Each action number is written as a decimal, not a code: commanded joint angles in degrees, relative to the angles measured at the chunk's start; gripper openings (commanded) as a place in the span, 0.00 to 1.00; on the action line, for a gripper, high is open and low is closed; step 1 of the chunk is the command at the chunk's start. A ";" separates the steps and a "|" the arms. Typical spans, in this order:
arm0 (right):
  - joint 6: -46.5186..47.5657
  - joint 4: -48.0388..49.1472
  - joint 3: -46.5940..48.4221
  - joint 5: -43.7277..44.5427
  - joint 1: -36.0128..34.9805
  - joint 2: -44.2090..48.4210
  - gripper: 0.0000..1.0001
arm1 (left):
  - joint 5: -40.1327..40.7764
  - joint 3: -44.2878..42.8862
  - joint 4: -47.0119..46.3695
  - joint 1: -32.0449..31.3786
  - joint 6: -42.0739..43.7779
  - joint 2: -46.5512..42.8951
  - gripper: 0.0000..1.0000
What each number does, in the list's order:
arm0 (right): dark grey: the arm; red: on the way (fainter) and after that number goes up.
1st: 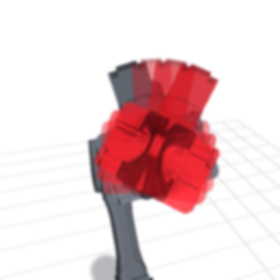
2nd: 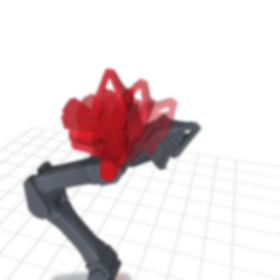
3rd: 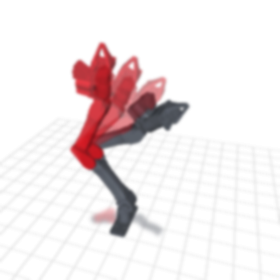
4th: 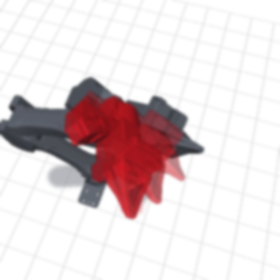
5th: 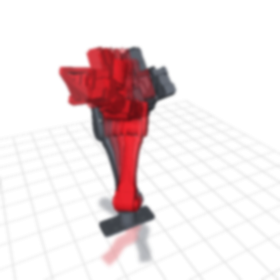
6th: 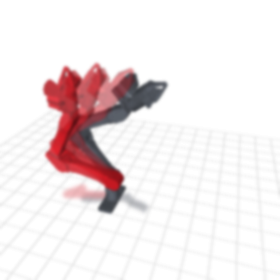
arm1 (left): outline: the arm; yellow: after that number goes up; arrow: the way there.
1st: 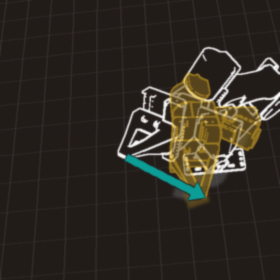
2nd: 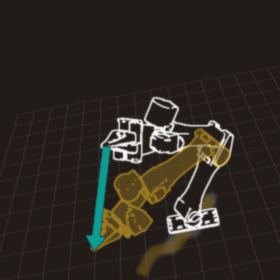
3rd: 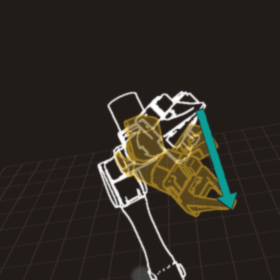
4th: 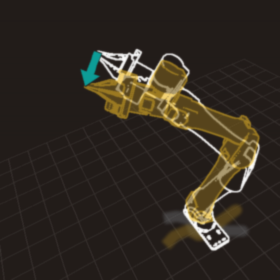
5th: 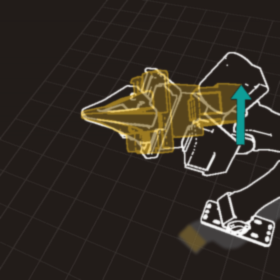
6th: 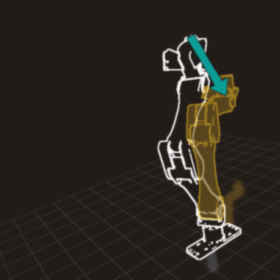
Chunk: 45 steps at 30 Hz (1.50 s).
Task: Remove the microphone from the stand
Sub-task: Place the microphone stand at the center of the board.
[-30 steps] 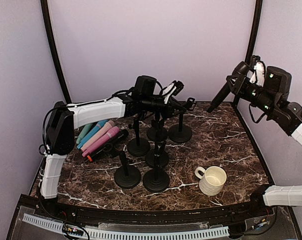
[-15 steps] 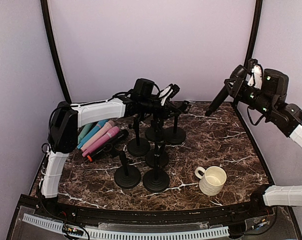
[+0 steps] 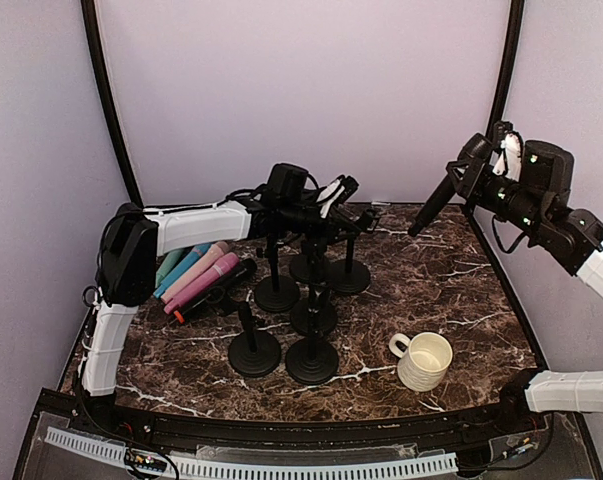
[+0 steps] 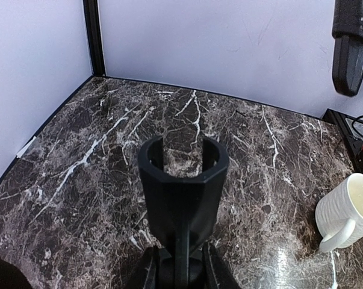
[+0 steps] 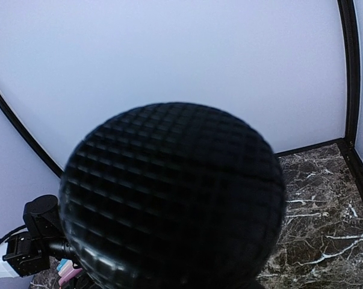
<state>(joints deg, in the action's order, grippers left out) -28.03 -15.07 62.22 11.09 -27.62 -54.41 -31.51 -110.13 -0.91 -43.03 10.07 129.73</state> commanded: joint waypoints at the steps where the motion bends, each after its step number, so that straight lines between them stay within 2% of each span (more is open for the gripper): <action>1: -0.60 2.38 -0.38 -0.36 0.28 1.30 0.00 | -2.17 1.72 -4.80 -0.03 1.26 -2.38 0.00; 17: -0.62 2.56 -0.87 -0.10 0.28 1.34 0.00 | -3.63 5.72 -6.12 -0.59 2.30 -4.15 0.00; 24: -0.73 2.59 -0.87 -0.33 0.28 1.35 0.00 | -2.68 5.75 -5.80 -0.70 2.60 -5.07 0.23; 29: -0.75 2.52 -0.87 -0.28 0.28 1.53 0.00 | -2.03 5.73 -5.92 -0.68 2.71 -6.85 0.45; 31: -0.63 2.51 -0.87 -0.28 0.28 1.51 0.00 | -1.88 5.78 -5.95 -0.67 2.83 -7.79 0.50; 38: -0.23 3.21 -0.36 -1.74 0.29 1.55 0.00 | -1.57 6.82 -6.45 -0.66 3.03 -12.62 0.61; 45: 1.18 7.41 0.58 -7.56 0.30 1.95 0.00 | 0.12 10.58 -8.85 -0.66 1.33 -19.78 0.65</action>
<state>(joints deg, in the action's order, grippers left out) -27.83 -14.24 61.54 7.79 -27.62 -53.65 -32.08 -101.56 -6.92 -43.40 12.62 116.62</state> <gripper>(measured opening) 0.372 0.647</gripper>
